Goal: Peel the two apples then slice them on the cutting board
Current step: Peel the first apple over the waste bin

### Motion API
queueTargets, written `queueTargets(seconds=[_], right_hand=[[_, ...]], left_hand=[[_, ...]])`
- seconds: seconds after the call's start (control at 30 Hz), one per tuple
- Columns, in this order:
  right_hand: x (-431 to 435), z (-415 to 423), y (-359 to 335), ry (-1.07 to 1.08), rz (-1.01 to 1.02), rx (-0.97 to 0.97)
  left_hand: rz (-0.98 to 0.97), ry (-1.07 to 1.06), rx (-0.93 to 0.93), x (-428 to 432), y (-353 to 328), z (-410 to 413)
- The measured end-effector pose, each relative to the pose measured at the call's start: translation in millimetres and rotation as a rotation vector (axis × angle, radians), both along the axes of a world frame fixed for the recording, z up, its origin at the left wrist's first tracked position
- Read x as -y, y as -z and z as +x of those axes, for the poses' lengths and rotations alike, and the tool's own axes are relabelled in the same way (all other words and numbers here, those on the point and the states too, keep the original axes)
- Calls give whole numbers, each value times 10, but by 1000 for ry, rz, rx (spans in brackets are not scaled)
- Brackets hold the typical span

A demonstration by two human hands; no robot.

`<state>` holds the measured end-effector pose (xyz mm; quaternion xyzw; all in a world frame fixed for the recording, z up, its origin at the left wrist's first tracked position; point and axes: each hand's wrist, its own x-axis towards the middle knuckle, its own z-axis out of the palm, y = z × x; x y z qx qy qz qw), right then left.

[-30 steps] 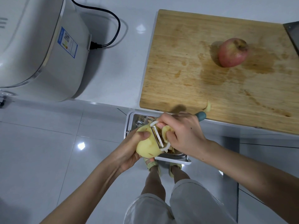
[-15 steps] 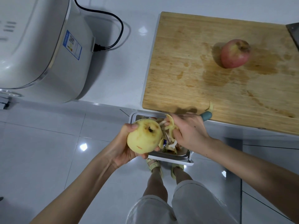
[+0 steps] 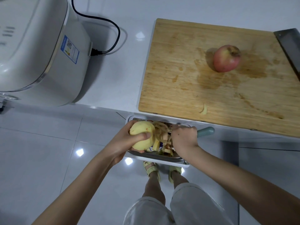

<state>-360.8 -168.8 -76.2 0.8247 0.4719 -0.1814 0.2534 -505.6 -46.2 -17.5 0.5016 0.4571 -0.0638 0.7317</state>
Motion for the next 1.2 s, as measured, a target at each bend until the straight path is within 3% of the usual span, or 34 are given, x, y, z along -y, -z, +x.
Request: queueTargets(seconds=[0.1, 0.27, 0.4, 0.53, 0.63, 0.7, 0.73, 0.83, 0.97, 1.07, 1.2], right_hand=[[55, 54, -56, -40, 210, 47], [164, 139, 3, -3, 196, -4], [294, 243, -104, 105, 426, -26], [427, 548, -338, 480, 865, -263], [451, 904, -357, 1182, 1050, -794], [447, 1064, -402, 1597, 1011, -1179], [434, 1107, -423, 1707, 946, -1337], [352, 1063, -433, 1753, 859, -1630], [271, 747, -403, 1746, 783, -1798], [251, 547, -382, 1725, 610, -1894], [209, 395, -413, 1571, 347, -1921]], left_hand=[[50, -1, -21, -10, 3, 77], [147, 54, -83, -10, -12, 189], [161, 61, -73, -10, -21, 235], [139, 28, -50, -47, -30, 263], [126, 1, -30, -82, -46, 301], [107, -29, -29, -111, -57, 333], [90, -49, -30, -124, -61, 348], [-11, -120, -25, -155, -89, 397], [-201, -189, 19, -198, -137, 454], [-345, -234, 74, -229, -160, 506], [-364, -249, 100, -269, -211, 575]])
